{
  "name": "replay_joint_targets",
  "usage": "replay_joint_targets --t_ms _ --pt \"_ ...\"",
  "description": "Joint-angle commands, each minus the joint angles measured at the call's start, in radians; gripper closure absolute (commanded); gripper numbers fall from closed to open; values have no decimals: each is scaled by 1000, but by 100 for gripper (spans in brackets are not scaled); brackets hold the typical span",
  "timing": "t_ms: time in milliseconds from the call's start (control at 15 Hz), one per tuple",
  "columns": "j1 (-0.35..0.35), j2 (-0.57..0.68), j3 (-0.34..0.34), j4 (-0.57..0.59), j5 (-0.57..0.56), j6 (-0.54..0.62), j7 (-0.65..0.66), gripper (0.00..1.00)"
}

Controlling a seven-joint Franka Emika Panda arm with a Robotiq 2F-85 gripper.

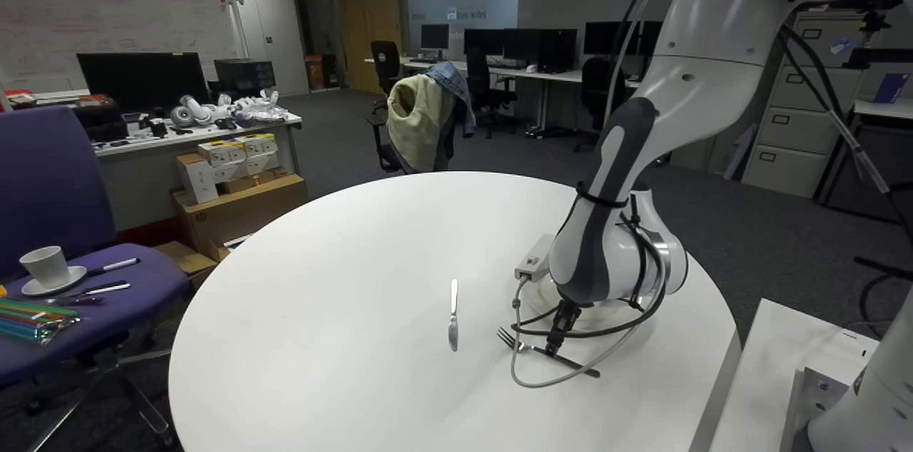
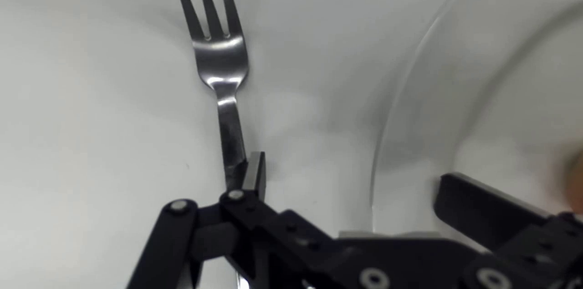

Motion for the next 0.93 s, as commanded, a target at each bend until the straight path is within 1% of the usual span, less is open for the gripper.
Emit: replay_joint_targets --t_ms 0,667,733,800,867 --pt "-34 34 32 11 -32 36 -17 0" --pt "-25 33 27 10 -51 50 -12 0" --pt "-26 32 27 8 -50 51 -11 25" --pt "-27 32 27 7 -50 52 -10 26" --pt "-28 32 28 7 -50 55 -10 13"
